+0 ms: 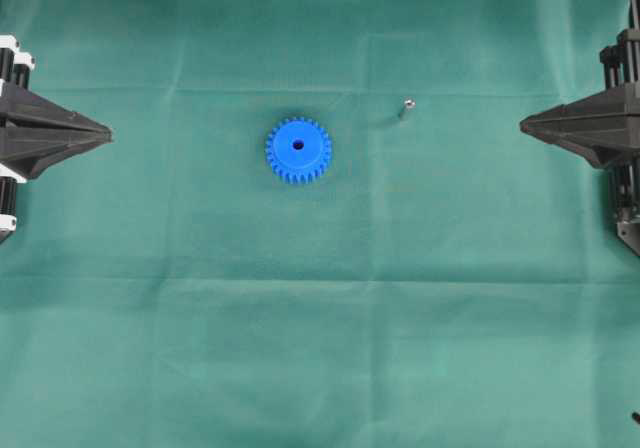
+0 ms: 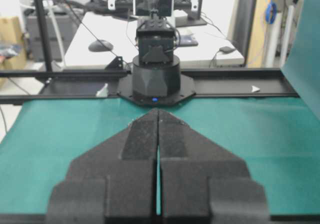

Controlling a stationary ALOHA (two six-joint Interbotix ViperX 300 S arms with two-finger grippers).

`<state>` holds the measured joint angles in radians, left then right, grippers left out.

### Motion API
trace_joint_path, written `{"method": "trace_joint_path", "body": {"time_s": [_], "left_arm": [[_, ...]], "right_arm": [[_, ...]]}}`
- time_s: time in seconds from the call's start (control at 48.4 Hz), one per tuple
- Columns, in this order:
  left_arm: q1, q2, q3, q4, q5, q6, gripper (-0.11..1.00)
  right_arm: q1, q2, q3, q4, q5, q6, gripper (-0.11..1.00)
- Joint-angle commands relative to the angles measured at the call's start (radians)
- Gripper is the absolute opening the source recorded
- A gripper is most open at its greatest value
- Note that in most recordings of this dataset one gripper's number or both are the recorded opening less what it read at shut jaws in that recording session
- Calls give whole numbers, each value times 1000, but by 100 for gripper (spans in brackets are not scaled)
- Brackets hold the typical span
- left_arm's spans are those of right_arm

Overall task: Insert the shaft placed at a random location into the center hole of the medium gear at another random location.
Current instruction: 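Move the right gripper left toward the silver shaft, then lower the open right gripper around the upright silver shaft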

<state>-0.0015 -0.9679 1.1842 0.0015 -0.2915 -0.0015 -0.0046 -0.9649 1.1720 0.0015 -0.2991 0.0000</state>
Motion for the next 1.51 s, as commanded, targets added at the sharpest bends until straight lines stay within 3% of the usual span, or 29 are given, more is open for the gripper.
{"method": "trace_joint_path", "body": {"time_s": [0.0,0.393,0.641,0.765,0.993,1.117,1.489], "left_arm": [[-18,17,-28,14,6,-6,0],[-18,9,-29,15,15,-12,0],[-18,9,-28,15,17,-14,0],[-18,9,-28,15,17,-14,0],[-18,11,-28,14,25,-14,0],[-18,11,-28,15,26,-14,0],[-17,15,-26,15,26,-14,0]], "right_arm": [[-9,17,-15,-8,5,-20,1],[-83,72,-28,-5,32,-28,1],[-178,224,-23,3,9,-18,2],[-222,344,-31,11,-43,-17,23],[-281,592,-49,11,-184,-20,86],[-302,730,-55,11,-258,-20,78],[-310,992,-63,51,-465,-20,80]]}}
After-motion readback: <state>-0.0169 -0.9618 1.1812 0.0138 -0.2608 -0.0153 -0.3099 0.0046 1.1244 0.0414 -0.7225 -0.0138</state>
